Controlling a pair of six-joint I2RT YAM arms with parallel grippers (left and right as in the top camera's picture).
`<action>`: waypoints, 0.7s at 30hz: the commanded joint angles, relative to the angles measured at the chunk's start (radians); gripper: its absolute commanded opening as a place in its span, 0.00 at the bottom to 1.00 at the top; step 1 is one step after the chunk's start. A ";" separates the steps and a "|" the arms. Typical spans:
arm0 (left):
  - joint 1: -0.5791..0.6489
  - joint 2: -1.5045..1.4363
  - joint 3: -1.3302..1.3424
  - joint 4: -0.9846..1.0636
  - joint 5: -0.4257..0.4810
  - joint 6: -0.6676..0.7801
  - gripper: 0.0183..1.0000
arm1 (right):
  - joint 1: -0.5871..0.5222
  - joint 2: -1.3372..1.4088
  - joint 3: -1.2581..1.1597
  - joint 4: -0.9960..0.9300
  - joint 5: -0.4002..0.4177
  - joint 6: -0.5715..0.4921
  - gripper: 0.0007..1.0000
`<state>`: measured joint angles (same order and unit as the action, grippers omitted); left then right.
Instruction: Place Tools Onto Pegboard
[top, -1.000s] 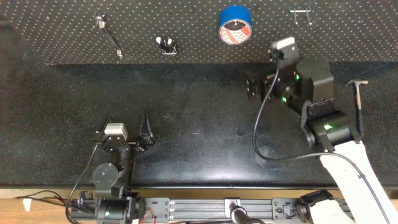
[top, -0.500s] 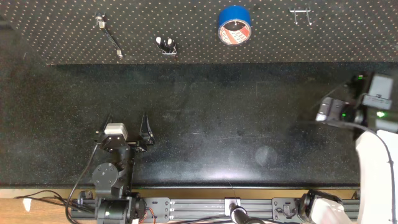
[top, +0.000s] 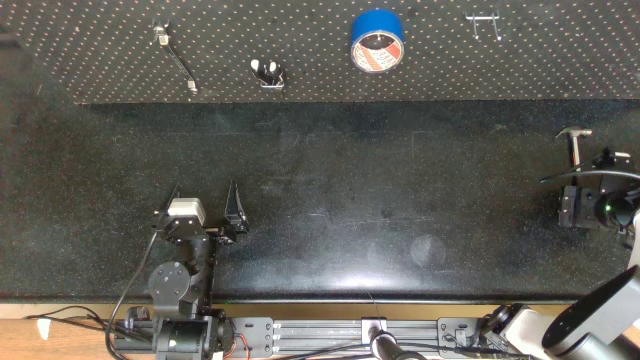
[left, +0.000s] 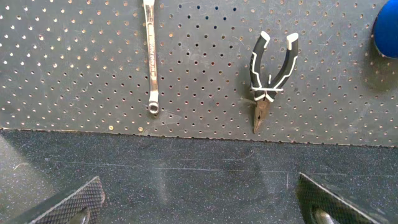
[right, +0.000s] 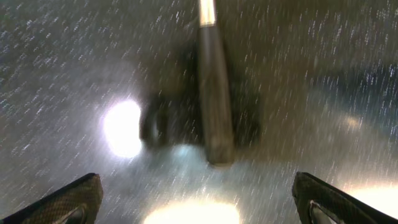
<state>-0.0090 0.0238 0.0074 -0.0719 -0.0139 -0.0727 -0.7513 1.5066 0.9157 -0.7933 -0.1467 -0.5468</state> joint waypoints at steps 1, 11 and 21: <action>0.002 -0.010 -0.002 -0.007 0.008 -0.001 1.00 | -0.006 0.041 0.001 0.045 -0.023 -0.095 1.00; 0.002 -0.010 -0.002 -0.007 0.008 -0.002 1.00 | -0.004 0.139 0.001 0.142 -0.027 -0.148 1.00; 0.002 -0.010 -0.002 -0.007 0.008 -0.002 1.00 | 0.071 0.148 0.001 0.178 -0.031 -0.173 0.27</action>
<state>-0.0090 0.0238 0.0074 -0.0719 -0.0135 -0.0727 -0.6849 1.6424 0.9157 -0.6163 -0.1608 -0.7132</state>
